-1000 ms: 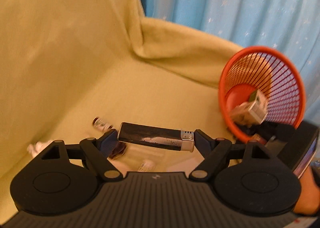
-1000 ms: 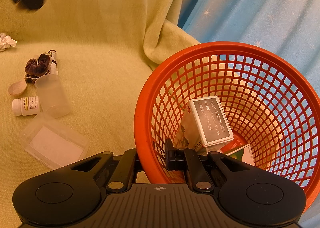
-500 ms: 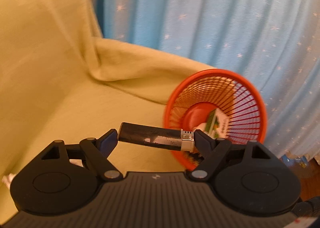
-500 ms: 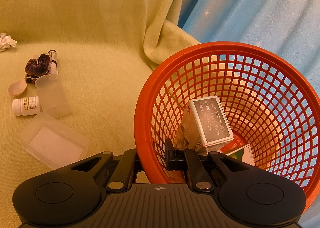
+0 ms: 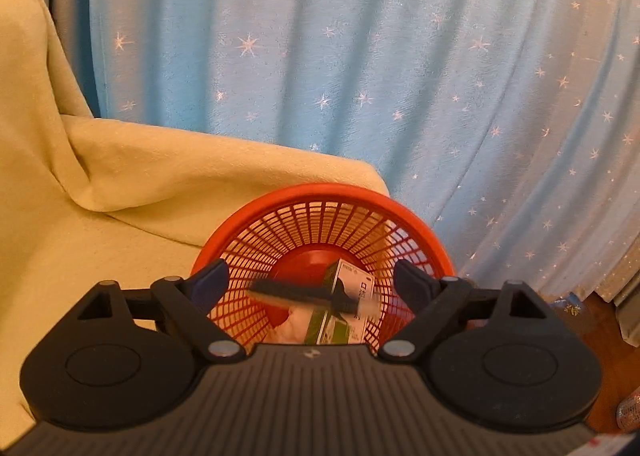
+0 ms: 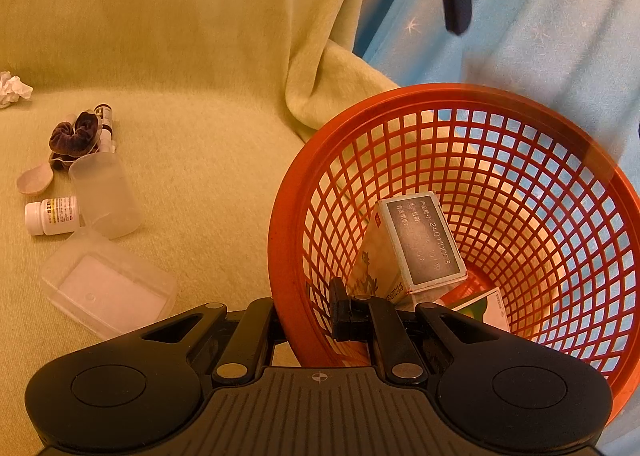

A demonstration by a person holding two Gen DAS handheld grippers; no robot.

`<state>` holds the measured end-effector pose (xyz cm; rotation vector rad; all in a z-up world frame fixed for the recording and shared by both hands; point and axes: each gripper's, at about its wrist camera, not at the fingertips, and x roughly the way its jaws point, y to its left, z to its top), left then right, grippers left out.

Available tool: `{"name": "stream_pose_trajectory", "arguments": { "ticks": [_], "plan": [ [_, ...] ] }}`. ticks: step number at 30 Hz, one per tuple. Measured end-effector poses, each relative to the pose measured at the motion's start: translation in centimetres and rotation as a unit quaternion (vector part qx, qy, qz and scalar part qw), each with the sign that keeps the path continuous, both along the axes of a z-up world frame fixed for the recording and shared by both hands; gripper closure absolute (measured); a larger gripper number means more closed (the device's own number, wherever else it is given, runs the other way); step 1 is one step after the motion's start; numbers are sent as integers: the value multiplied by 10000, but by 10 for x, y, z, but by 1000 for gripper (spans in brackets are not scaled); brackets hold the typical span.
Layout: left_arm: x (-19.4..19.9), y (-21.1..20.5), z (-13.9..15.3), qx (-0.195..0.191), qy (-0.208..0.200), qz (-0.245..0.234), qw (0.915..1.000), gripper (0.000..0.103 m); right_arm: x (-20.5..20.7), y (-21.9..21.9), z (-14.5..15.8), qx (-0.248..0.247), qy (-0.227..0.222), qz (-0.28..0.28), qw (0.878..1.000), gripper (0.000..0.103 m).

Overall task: Organize objects
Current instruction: 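Carry the lighter with the left tool over the basket and release, then move the open left tool back to the white plastic spoon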

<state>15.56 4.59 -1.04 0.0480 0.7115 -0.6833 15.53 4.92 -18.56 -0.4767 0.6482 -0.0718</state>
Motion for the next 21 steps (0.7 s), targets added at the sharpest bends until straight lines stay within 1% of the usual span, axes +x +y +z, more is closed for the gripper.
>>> {"name": "stream_pose_trajectory", "arguments": {
  "ticks": [3, 5, 9, 11, 15, 21],
  "plan": [
    [3, 8, 0, -87, -5, 104, 9999, 17, 0, -1, 0, 13, -2, -3, 10000, 98],
    [3, 22, -1, -27, -53, 275, 9996, 17, 0, -1, 1, 26, -9, -5, 10000, 98],
    [3, 73, -5, 13, -37, 928, 9957, 17, 0, 0, 1, 20, -3, 4, 10000, 98],
    [3, 103, -8, 78, -42, 1371, 9905, 16, 0, -1, 1, 42, -10, -2, 10000, 98],
    [-2, 164, -17, 196, 48, 2197, 9754, 16, 1, -1, 1, 39, -7, 2, 10000, 97],
    [-19, 224, -29, 475, 143, 2940, 9545, 15, 1, -2, 2, 34, -4, 7, 10000, 97]
  ]
}}
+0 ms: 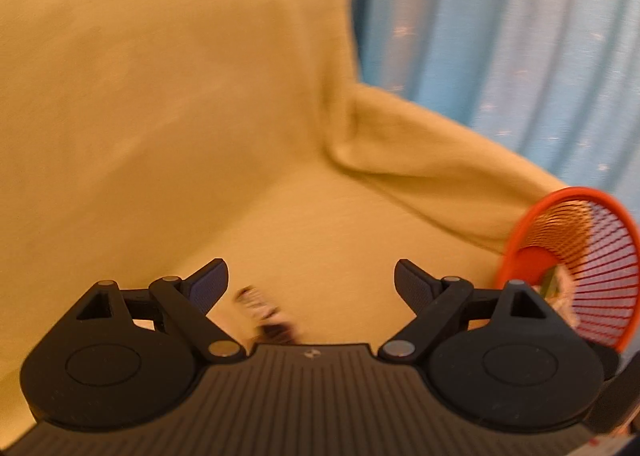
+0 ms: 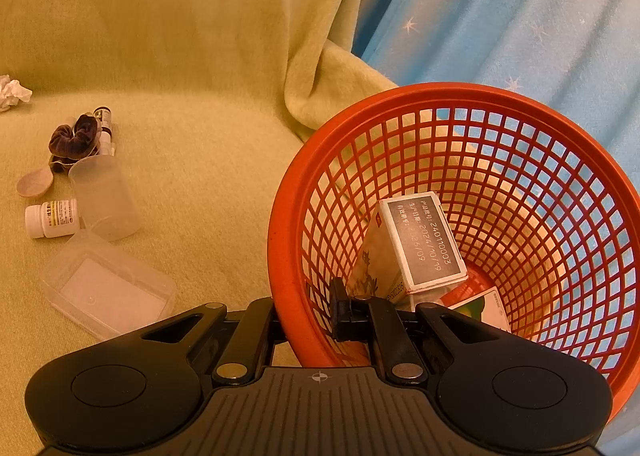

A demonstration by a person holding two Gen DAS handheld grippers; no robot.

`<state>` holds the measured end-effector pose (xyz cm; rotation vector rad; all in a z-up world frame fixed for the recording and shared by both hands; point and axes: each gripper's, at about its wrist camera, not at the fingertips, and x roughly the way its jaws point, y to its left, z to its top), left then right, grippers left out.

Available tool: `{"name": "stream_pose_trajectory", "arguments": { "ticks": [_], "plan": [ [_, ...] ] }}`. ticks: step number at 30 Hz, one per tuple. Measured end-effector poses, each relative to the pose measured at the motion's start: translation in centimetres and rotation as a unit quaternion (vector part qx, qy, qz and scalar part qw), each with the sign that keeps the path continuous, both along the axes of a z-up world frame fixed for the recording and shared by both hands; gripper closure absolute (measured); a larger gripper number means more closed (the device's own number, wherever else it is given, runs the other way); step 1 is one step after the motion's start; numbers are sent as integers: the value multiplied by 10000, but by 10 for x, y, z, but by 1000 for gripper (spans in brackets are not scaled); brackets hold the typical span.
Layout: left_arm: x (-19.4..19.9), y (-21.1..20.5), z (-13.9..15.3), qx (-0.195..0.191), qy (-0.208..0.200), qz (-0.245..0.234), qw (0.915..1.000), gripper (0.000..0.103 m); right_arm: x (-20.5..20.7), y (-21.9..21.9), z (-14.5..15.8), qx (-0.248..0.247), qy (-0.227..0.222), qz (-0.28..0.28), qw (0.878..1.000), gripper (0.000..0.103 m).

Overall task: Organize objects
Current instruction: 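Move the open left tool back to the white plastic spoon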

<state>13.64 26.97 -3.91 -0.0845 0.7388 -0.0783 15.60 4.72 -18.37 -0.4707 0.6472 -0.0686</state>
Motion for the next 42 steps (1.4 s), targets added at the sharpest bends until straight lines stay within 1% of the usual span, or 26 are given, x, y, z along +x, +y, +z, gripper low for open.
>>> {"name": "stream_pose_trajectory", "arguments": {
  "ticks": [2, 5, 7, 12, 14, 17, 19, 20, 22, 23, 26, 29, 32, 33, 36, 41, 42],
  "plan": [
    [-6, 11, -9, 163, 105, 146, 9997, 15, 0, 0, 0, -11, 5, 5, 10000, 97],
    [-13, 18, -31, 338, 361, 270, 9984, 15, 0, 0, 0, -14, 6, 5, 10000, 97],
    [-18, 20, -48, 304, 560, 309, 9975, 15, -1, 0, -1, -24, 12, 11, 10000, 97],
    [-23, 9, -88, 198, 929, 338, 9949, 18, -3, 0, -1, -32, 22, 19, 10000, 97],
    [-22, 3, -100, 181, 1022, 346, 9940, 21, -2, 0, -1, -31, 20, 16, 10000, 97],
    [-19, -3, -114, 99, 1112, 445, 9928, 28, -2, 0, -1, -26, 18, 12, 10000, 97],
    [-15, -8, -121, 52, 1129, 498, 9923, 37, -3, 0, -1, -15, 16, 8, 10000, 97],
    [-12, -8, -125, 40, 1150, 520, 9920, 39, -3, 0, -1, -6, 14, 6, 10000, 97],
    [-8, -11, -131, 43, 1186, 566, 9913, 47, -3, 0, -1, 12, 13, 0, 10000, 97],
    [-6, -12, -136, 40, 1223, 578, 9908, 49, -3, 0, -1, 13, 16, 0, 10000, 97],
    [-3, -12, -144, 6, 1276, 584, 9901, 58, -2, 1, -1, -3, 26, 8, 10000, 97],
    [-6, -11, -148, 101, 1306, 535, 9899, 70, -2, 0, -1, 5, 32, 10, 10000, 97],
    [-15, -5, -147, 248, 1321, 480, 9898, 79, -2, 0, -1, 1, 33, 11, 10000, 97],
    [-18, -2, -146, 303, 1316, 452, 9898, 83, -2, 0, -1, 1, 33, 11, 10000, 97],
    [-29, 7, -142, 495, 1305, 462, 9891, 83, -2, 0, -1, -2, 34, 9, 10000, 97],
    [-36, 17, -142, 488, 1263, 459, 9897, 83, -2, 0, -1, -30, 48, 20, 10000, 97],
    [-36, 17, -141, 438, 1244, 449, 9903, 82, -2, 0, -1, -27, 46, 17, 10000, 97]
  ]
}}
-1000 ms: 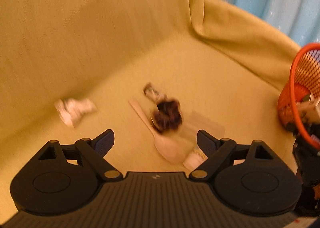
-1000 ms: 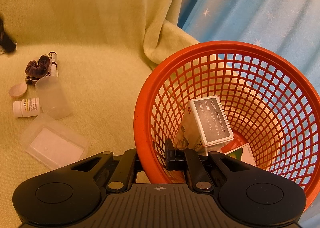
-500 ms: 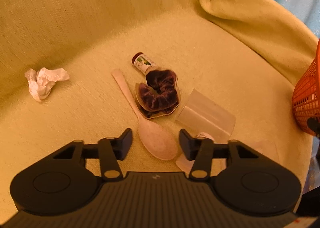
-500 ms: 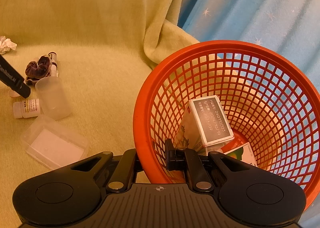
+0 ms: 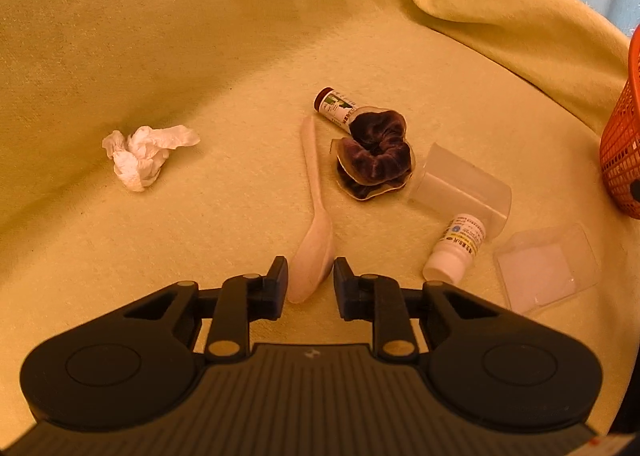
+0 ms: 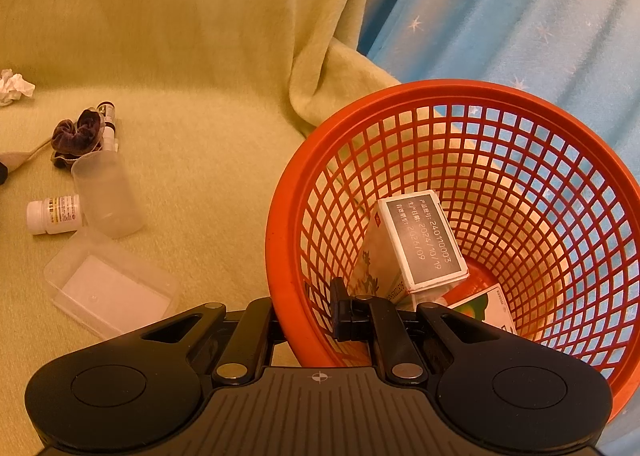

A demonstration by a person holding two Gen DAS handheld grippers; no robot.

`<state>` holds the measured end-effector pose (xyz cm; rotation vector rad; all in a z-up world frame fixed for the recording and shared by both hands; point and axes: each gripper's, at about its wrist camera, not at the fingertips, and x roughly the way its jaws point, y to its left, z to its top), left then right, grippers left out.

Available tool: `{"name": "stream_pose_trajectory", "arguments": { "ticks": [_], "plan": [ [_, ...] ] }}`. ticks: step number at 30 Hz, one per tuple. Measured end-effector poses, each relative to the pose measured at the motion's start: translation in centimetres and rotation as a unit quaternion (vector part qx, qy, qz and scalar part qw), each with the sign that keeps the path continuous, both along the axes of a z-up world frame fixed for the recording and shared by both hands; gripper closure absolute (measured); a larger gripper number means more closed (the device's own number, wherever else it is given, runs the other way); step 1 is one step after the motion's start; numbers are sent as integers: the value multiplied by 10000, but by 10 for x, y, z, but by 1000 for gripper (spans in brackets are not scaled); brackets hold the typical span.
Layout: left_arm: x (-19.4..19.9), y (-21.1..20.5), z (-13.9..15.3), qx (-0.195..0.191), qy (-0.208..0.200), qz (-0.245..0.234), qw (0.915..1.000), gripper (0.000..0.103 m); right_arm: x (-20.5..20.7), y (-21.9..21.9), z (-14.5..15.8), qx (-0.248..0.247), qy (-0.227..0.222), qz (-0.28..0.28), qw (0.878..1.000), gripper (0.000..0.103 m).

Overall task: Organize objects
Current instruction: 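Move the open left tool back to the white plastic spoon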

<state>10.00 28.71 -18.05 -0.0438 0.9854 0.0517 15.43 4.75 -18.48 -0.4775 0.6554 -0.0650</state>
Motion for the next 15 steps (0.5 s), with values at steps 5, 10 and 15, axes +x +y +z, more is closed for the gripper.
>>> {"name": "stream_pose_trajectory", "arguments": {
  "ticks": [5, 10, 15],
  "plan": [
    [3, -2, 0, -186, -80, 73, 9998, 62, 0, 0, 0, -12, 3, 2, 10000, 96],
    [8, -8, -3, -166, -68, 80, 9998, 62, 0, 0, 0, -17, 6, 5, 10000, 96],
    [10, -11, -6, -148, -102, 148, 9997, 66, 0, 0, -1, -29, 11, 12, 10000, 96]
  ]
}}
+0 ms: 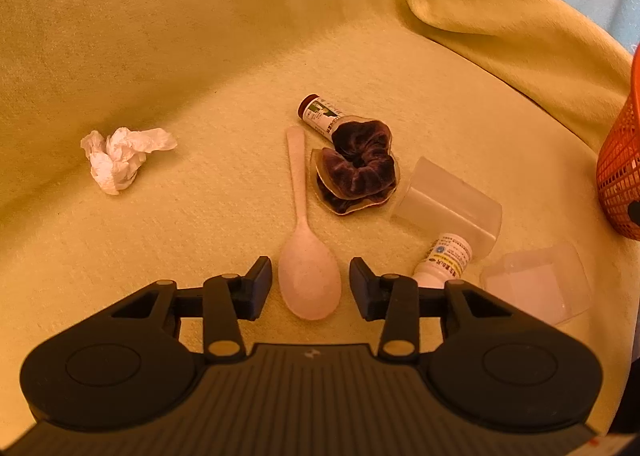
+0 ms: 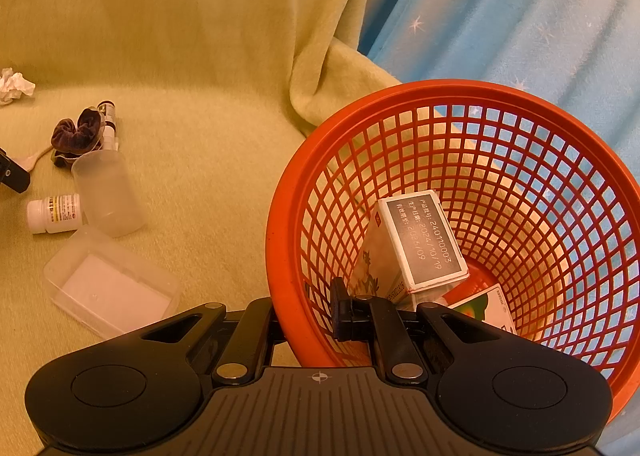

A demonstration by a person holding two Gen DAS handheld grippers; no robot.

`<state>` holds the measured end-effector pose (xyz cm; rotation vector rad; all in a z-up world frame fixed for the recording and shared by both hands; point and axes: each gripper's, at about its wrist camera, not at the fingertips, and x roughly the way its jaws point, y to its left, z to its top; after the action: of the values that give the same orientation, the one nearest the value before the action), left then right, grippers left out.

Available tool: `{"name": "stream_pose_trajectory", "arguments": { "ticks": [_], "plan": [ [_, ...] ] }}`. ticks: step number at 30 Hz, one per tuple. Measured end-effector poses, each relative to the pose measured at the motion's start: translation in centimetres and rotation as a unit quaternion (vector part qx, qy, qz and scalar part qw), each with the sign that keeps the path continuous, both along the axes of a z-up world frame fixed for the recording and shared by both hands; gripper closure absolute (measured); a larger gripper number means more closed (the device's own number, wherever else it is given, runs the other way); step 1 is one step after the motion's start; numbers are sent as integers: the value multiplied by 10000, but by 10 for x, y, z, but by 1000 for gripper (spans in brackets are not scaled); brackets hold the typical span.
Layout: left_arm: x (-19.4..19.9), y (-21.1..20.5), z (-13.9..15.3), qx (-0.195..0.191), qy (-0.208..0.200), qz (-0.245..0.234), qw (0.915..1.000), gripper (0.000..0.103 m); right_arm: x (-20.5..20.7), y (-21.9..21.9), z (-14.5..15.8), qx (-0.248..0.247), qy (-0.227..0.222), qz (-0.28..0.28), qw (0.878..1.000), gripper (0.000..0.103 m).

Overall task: Organize objects
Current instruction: 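Move the open left tool back to the white plastic spoon, then grasp the spoon with the left tool and drop it into the basket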

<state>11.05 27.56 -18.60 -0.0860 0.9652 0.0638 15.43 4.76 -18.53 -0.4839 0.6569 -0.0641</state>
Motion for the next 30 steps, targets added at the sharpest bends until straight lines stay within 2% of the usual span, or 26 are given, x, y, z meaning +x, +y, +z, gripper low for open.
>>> {"name": "stream_pose_trajectory", "arguments": {
  "ticks": [2, 4, 7, 15, 23, 30],
  "plan": [
    [1, 0, -1, 9, -1, 50, 10000, 68, 0, 0, 0, 0, 1, 1, 10000, 96],
    [1, 2, -2, 34, 19, 105, 9999, 75, 0, 0, 0, 5, -1, -3, 10000, 96],
    [-2, 4, 1, 19, 26, 105, 9999, 75, 0, 0, 0, 2, 0, -1, 10000, 96],
    [-19, 7, 23, 365, -96, -149, 9992, 75, 0, 0, 0, 1, 1, -2, 10000, 96],
    [-27, 2, 63, 361, -293, -607, 9971, 75, 0, 0, 0, -1, 1, -2, 10000, 96],
    [-19, -17, 112, 218, -556, -1277, 9900, 75, 0, 0, 0, 3, 0, -7, 10000, 96]
  ]
}}
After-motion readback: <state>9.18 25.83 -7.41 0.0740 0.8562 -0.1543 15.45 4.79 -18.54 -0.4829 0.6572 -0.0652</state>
